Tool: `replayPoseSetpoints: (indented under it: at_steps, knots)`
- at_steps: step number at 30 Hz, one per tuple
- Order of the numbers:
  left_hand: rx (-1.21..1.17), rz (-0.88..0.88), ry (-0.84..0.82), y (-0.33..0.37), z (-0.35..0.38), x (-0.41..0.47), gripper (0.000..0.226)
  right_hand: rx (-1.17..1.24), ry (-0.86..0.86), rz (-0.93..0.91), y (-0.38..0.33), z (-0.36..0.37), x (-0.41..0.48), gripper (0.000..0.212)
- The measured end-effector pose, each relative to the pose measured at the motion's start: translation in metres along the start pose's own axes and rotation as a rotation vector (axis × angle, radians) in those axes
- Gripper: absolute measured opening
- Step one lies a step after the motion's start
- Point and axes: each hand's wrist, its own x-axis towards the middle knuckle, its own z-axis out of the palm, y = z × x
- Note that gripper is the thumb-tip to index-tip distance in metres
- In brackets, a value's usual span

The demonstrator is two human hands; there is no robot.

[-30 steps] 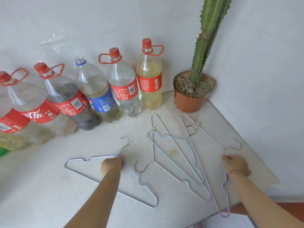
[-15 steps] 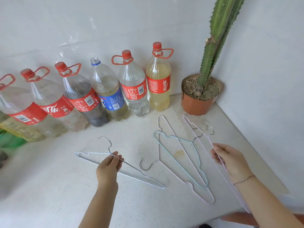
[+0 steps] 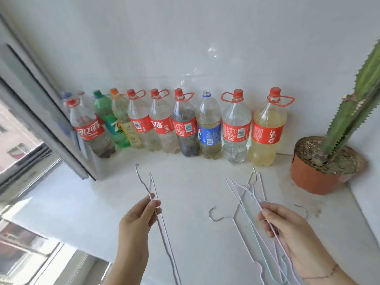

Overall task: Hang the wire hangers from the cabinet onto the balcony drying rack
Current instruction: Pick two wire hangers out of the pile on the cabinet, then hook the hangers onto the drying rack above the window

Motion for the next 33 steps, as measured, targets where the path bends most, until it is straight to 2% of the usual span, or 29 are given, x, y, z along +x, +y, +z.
replayPoseSetpoints:
  at_steps: [6, 11, 15, 16, 17, 19, 20, 26, 33]
  knots:
    - [-0.114, 0.097, 0.239, 0.034, -0.061, -0.068, 0.015, 0.052, -0.393, 0.088, -0.025, 0.063, -0.021, 0.012]
    - [-0.14, 0.252, 0.398, 0.073, -0.122, -0.124, 0.017, 0.021, -0.705, 0.161, -0.045, 0.145, -0.058, 0.018]
    - [-0.185, 0.397, 0.5, 0.117, -0.167, -0.16, 0.015, 0.011, -0.899, 0.154, -0.07, 0.217, -0.107, 0.077]
    - [-0.208, 0.434, 0.534, 0.129, -0.178, -0.17, 0.015, 0.027, -0.945, 0.155, -0.075, 0.236, -0.12, 0.077]
    - [-0.231, 0.47, 0.569, 0.142, -0.189, -0.179, 0.014, 0.037, -1.007, 0.164, -0.082, 0.255, -0.134, 0.065]
    - [-0.256, 0.527, 0.617, 0.168, -0.211, -0.197, 0.014, 0.064, -1.121, 0.17, -0.093, 0.29, -0.163, 0.024]
    - [-0.261, 0.549, 0.637, 0.18, -0.222, -0.205, 0.014, 0.073, -1.164, 0.174, -0.097, 0.307, -0.176, 0.015]
    - [-0.255, 0.692, 0.753, 0.239, -0.271, -0.233, 0.014, 0.124, -1.289, 0.042, -0.112, 0.389, -0.255, 0.016]
    - [-0.255, 0.719, 0.768, 0.307, -0.299, -0.217, 0.014, 0.15, -1.314, -0.129, -0.148, 0.454, -0.32, 0.015]
